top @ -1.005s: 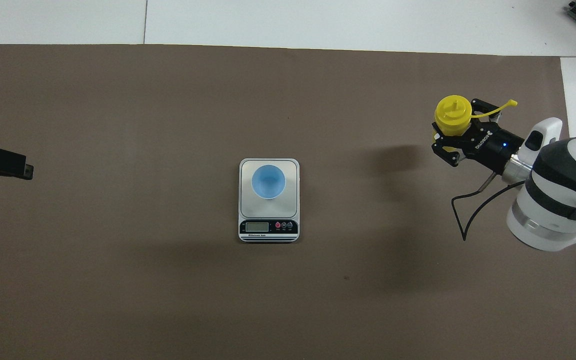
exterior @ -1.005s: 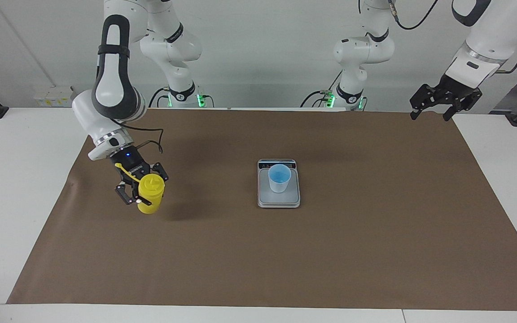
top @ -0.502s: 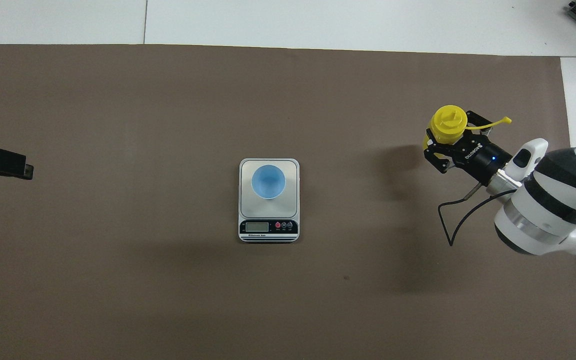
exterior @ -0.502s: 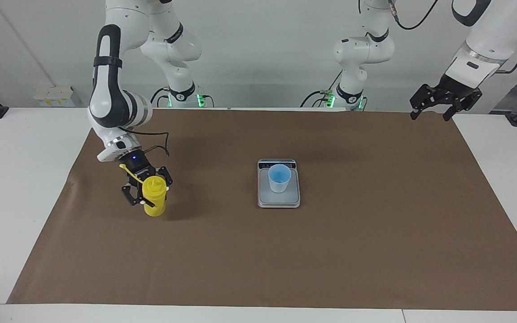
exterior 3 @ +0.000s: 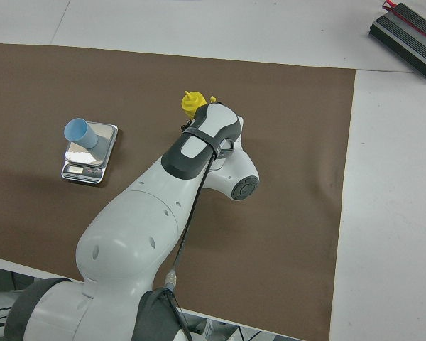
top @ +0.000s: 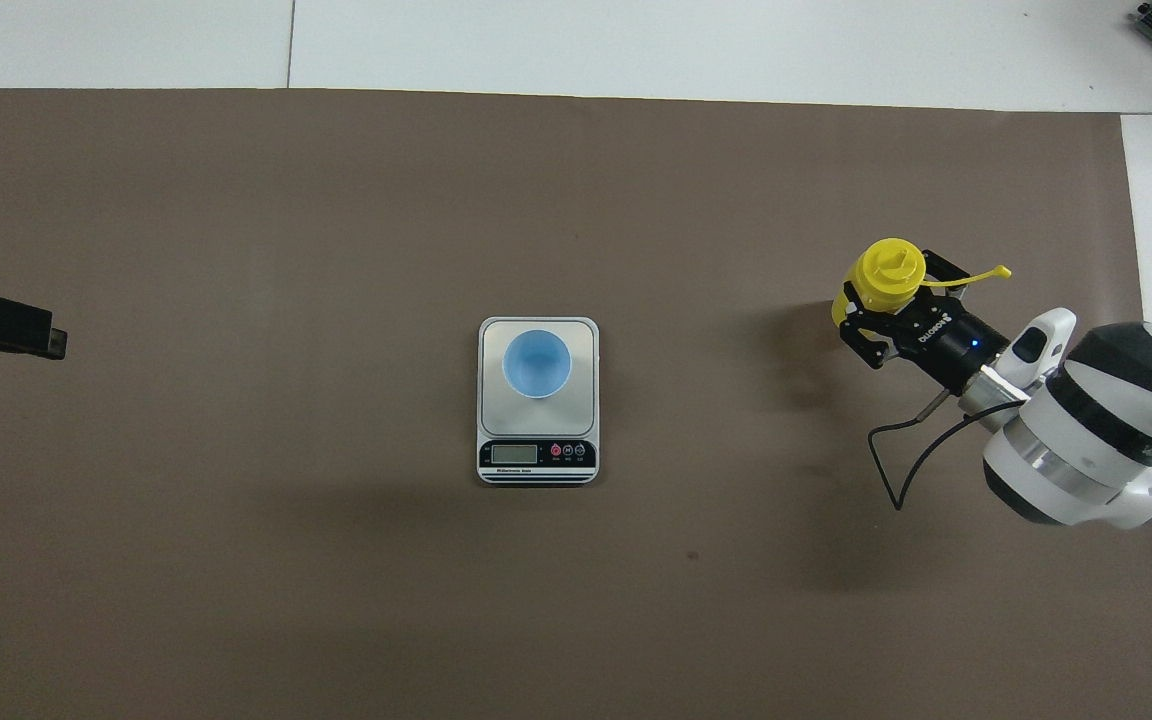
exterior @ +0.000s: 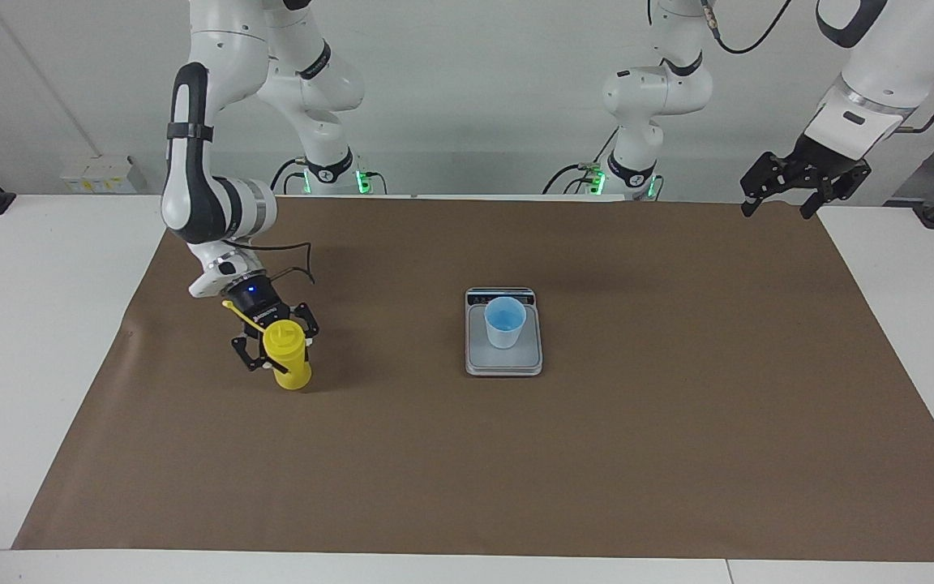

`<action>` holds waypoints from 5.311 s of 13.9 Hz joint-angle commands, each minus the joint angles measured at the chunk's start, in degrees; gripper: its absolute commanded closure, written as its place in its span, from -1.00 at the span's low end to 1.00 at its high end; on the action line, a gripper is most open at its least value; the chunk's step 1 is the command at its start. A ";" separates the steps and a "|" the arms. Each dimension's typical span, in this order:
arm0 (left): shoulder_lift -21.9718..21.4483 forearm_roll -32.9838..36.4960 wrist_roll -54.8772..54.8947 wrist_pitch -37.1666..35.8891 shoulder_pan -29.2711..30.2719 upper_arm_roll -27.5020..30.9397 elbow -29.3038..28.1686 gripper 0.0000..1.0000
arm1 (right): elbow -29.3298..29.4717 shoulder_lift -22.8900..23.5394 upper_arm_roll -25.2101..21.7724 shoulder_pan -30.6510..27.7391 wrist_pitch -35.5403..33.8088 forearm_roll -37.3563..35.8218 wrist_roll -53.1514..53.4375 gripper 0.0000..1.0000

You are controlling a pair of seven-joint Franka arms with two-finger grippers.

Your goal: Pour seasoning into cup on scale with both arms

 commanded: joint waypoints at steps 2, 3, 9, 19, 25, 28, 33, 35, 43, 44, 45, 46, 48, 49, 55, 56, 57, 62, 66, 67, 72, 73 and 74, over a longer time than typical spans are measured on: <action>-1.18 0.82 0.20 -0.69 0.54 -0.34 -0.76 -1.00 | -1.88 -1.33 0.71 -0.77 -1.47 4.87 -2.32 0.56; -1.18 0.82 0.20 -0.69 0.54 -0.34 -0.76 -1.00 | -1.88 -1.33 0.71 -0.77 -1.47 4.87 -2.67 -0.98; -1.18 0.82 0.20 -0.69 0.54 -0.34 -0.76 -1.00 | -1.88 -1.33 0.62 -0.86 -1.47 4.87 -2.76 -1.00; -1.18 0.82 0.20 -0.69 0.54 -0.34 -0.76 -1.00 | -4.07 -5.10 0.62 0.46 4.75 0.23 -2.67 -1.00; -1.18 0.82 0.20 -0.69 0.54 -0.34 -0.76 -1.00 | -6.10 -7.12 0.54 0.37 7.57 -8.30 -2.58 -1.00; -1.09 0.82 0.20 -0.69 0.54 -0.34 -0.76 -1.00 | -6.27 -7.66 0.45 -0.24 8.46 -13.04 -2.58 -1.00; -1.09 0.82 0.20 -0.69 0.54 -0.34 -0.76 -1.00 | -6.10 -7.83 0.27 -4.37 7.84 -25.34 -2.50 -1.00; -1.09 0.82 0.20 -0.69 0.54 -0.34 -0.76 -1.00 | -6.01 -7.74 0.27 -5.86 7.67 -29.30 -2.50 -1.00; -1.18 0.82 0.20 -0.69 0.54 -0.34 -0.76 -1.00 | 0.22 -7.66 0.01 -10.35 6.79 -54.94 2.84 -1.00; -1.18 0.82 0.20 -0.69 0.54 -0.34 -0.76 -1.00 | 1.88 -7.66 0.01 -10.53 5.66 -59.59 6.00 -1.00; -1.18 0.82 0.20 -0.69 0.54 -0.34 -0.76 -1.00 | 3.81 -7.66 0.01 -10.79 4.43 -64.86 10.20 -1.00; -1.18 0.82 0.20 -0.69 0.54 -0.34 -0.76 -1.00 | 6.09 -7.66 0.01 -10.88 2.85 -71.00 14.95 -1.00; -1.18 0.82 0.20 -0.69 0.54 -0.34 -0.76 -1.00 | 11.71 -7.48 0.10 -10.70 -2.50 -82.78 27.49 -1.00; -1.18 0.82 0.20 -0.69 0.54 -0.34 -0.76 -1.00 | 14.61 -7.39 0.18 -10.09 -5.40 -88.50 34.43 -1.00; -1.18 0.82 0.20 -0.69 0.54 -0.34 -0.76 -1.00 | 26.49 -7.39 0.89 -2.11 -19.30 -106.38 70.39 -1.00; -1.18 0.82 0.20 -0.69 0.54 -0.34 -0.76 -1.00 | 28.16 -7.30 0.89 -0.96 -20.62 -107.44 76.80 -1.00; -1.18 0.82 0.20 -0.69 0.54 -0.34 -0.76 -1.00 | 29.74 -7.22 0.89 0.18 -22.55 -107.63 83.22 -1.00; -1.18 0.82 0.20 -0.69 0.54 -0.34 -0.76 -1.00 | 33.71 -7.21 1.15 3.09 -29.32 -108.59 113.29 -1.00; -1.18 0.82 0.20 -0.69 0.54 -0.34 -0.76 -1.00 | 34.15 -8.62 1.15 6.25 -36.09 -112.80 137.37 -1.00; -1.18 0.82 0.20 -0.69 0.54 -0.34 -0.76 -1.00 | 34.16 -9.06 1.15 6.35 -37.76 -113.51 141.25 -1.00; -1.18 0.82 0.20 -0.69 0.54 -0.34 -0.76 -1.00 | 34.07 -12.22 1.06 5.64 -46.98 -113.61 147.96 -1.00; -1.09 0.82 0.20 -0.69 0.54 -0.34 -0.76 -1.00 | 33.89 -12.83 0.98 5.64 -48.83 -113.52 148.41 -1.00; -1.09 0.82 0.20 -0.69 0.54 -0.34 -0.76 -1.00 | 33.46 -13.01 0.98 5.56 -49.02 -113.43 148.76 -1.00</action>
